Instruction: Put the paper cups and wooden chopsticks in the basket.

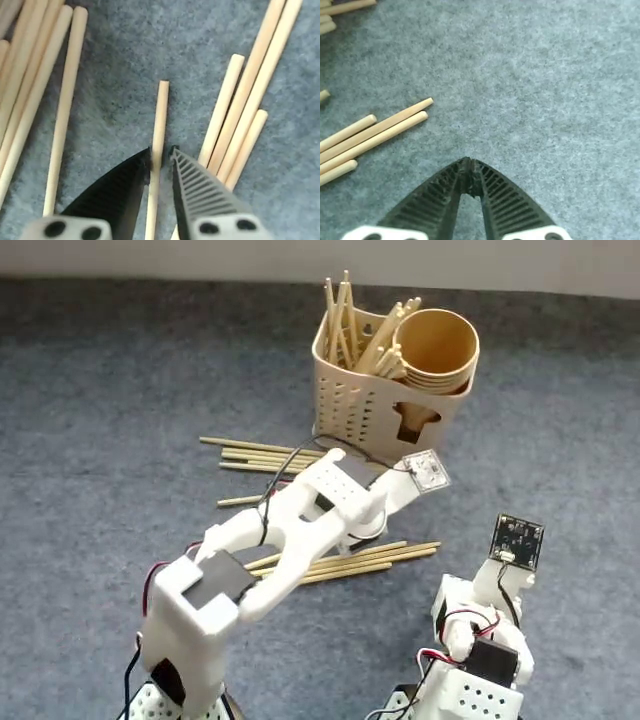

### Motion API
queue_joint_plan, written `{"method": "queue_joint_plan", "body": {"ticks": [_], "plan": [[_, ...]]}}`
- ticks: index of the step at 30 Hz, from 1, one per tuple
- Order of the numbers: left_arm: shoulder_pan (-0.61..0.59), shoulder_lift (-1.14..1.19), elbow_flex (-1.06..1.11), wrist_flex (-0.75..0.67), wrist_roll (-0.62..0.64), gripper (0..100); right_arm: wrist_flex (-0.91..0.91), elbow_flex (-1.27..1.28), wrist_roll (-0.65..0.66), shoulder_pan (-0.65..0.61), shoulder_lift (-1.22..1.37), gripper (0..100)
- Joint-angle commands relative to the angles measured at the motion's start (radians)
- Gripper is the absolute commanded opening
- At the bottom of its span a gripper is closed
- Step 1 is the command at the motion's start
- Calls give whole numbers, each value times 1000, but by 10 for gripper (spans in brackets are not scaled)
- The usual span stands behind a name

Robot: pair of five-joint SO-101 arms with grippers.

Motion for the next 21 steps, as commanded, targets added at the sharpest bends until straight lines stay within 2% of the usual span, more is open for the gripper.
{"method": "queue_joint_plan", "body": {"ticks": [1,10,21], "plan": [[1,47,-143,84,-6,24,5,153,0,10,-5,5],[2,15,-216,218,-6,5,5,153,0,10,-5,5],[2,-341,12,187,-3,5,5,153,0,10,-5,5]]}}
